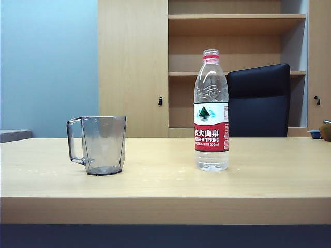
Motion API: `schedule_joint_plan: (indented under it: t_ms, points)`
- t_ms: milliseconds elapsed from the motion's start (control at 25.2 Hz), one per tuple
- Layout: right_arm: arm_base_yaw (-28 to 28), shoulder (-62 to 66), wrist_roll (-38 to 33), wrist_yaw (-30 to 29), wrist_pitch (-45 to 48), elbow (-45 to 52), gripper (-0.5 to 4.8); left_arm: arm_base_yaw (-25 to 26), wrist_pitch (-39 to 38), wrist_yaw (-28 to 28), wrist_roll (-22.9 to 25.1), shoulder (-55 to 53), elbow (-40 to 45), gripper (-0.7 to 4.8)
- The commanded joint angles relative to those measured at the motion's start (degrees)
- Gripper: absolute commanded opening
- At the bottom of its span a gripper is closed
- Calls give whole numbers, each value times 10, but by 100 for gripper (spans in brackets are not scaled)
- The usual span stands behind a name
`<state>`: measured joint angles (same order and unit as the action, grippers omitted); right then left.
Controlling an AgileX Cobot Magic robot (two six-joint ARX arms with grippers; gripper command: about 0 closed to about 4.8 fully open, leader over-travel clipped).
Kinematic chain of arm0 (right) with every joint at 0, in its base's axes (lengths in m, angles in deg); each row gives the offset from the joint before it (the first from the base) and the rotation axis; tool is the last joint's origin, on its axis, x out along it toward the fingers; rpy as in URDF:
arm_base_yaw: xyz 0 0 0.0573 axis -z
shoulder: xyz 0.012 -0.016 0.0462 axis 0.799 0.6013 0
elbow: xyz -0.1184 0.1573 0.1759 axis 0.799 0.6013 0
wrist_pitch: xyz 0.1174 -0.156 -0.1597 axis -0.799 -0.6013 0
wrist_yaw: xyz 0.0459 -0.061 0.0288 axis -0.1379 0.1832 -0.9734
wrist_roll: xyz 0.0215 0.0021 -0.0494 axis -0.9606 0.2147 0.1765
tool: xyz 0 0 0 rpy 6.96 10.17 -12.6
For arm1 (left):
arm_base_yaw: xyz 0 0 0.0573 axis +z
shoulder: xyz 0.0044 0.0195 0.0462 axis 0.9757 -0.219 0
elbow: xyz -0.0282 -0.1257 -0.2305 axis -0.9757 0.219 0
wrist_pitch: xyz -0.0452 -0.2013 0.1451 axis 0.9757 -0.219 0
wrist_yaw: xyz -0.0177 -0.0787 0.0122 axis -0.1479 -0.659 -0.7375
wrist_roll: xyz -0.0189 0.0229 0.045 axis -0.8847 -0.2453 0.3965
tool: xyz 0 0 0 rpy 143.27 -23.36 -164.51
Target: Pick up the mineral water bottle on the table and pour water into the mug until it's half full.
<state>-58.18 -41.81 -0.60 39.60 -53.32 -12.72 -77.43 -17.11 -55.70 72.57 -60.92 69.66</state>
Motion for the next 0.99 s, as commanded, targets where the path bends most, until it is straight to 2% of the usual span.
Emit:
schedule_joint_plan:
  t_ms: [40,277,357,396,475,515,594,634,674,713,753,832,911,990]
  points:
    - [0,-2,1,-1,5,1,-3,0,2,2,0,-1,1,-6]
    - [0,-2,-12,-16,25,-14,-3,0,10,-3,-12,-1,-5,-5]
    - [0,-2,-129,-19,38,-42,-2,0,16,-30,-75,-1,-34,-6]
    - [0,-2,-155,-47,37,-72,1,0,33,-52,-90,-1,-56,-6]
    - [0,1,-141,-113,44,-130,1,0,37,-88,-88,-1,-93,-6]
    - [0,6,-108,-144,44,-169,11,0,23,-125,-88,-8,-118,-6]
    - [0,24,-66,-167,36,-215,41,0,9,-172,-83,-29,-143,-6]
    - [0,43,-49,-173,28,-241,60,0,8,-195,-77,-43,-152,-6]
    - [0,89,-27,-191,24,-285,95,0,9,-244,-66,-86,-170,-6]
    - [0,112,-21,-198,26,-303,116,0,7,-256,-60,-106,-177,-6]
    - [0,170,-20,-219,38,-339,167,0,5,-276,-42,-151,-188,-6]
    - [-1,255,-20,-243,83,-359,198,0,6,-280,-36,-211,-195,-6]
    - [-16,334,-20,-225,131,-353,223,-1,5,-280,-36,-254,-195,-6]
    - [-37,415,-20,-198,181,-336,225,-1,6,-282,-36,-282,-195,-6]
